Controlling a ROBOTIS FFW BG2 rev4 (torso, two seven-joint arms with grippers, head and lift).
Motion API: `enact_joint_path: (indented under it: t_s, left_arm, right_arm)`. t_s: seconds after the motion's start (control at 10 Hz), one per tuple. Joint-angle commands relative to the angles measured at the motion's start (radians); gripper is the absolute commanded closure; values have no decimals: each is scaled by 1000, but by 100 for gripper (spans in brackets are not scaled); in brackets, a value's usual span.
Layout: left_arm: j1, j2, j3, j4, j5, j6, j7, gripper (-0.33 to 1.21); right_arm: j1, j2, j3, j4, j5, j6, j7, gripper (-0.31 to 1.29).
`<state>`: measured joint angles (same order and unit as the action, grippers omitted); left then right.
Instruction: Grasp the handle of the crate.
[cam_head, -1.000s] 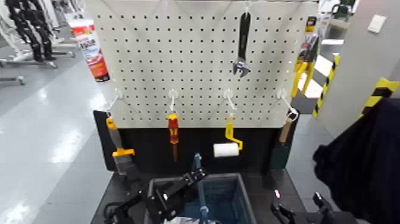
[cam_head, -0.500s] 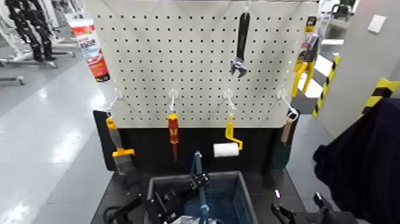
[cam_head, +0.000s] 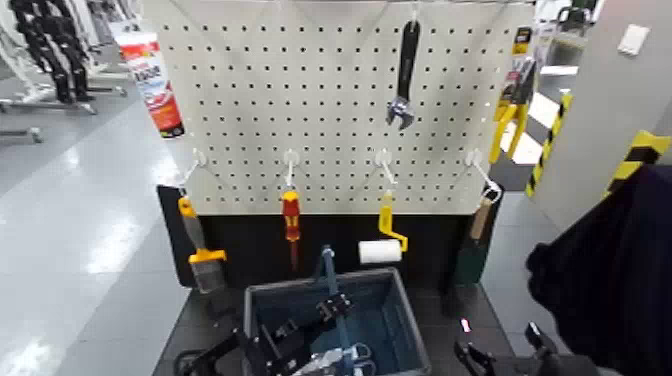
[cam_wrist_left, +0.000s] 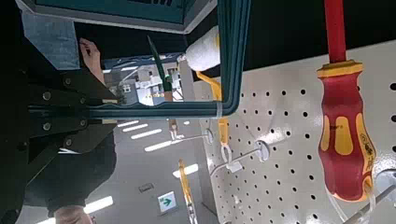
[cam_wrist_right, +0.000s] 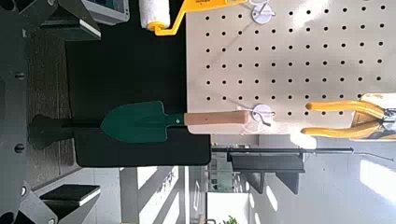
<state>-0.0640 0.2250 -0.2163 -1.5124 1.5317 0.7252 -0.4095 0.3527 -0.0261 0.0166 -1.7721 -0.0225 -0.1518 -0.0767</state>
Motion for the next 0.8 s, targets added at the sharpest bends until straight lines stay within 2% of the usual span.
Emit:
enact_joint_path:
  t_s: [0.1,0.4,0.8]
  left_arm:
    - [12,-6,-1,1,18,-6,0,119]
    - [41,-9,-9,-9,99,-3,8,119]
    - [119,27,-28,-106,248,6,87,119]
  right_arm:
    - [0,0,0,0,1,0,0,14]
    - [0,0,0,0,3,0,0,14]
    - [0,-2,2,0,4,5,0,14]
